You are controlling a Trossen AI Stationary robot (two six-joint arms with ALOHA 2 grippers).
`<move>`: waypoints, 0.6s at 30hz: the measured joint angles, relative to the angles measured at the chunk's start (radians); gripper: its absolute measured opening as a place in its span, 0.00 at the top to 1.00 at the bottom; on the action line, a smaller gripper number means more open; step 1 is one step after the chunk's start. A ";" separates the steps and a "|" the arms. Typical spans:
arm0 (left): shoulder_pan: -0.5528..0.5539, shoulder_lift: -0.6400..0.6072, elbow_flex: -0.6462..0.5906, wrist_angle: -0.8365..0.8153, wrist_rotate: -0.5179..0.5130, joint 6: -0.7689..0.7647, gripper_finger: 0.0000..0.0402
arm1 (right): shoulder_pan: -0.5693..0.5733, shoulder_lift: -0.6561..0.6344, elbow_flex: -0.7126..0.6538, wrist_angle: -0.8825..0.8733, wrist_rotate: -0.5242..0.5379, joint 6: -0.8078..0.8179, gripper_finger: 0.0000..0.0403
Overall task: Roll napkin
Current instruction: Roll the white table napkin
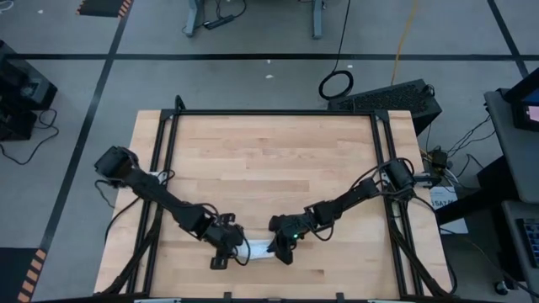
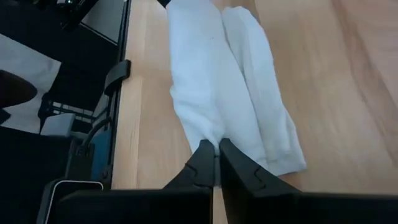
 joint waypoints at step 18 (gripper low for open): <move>-0.229 0.133 0.000 0.343 -0.659 0.235 0.59 | -0.052 0.001 -0.001 -0.006 -0.078 0.137 0.99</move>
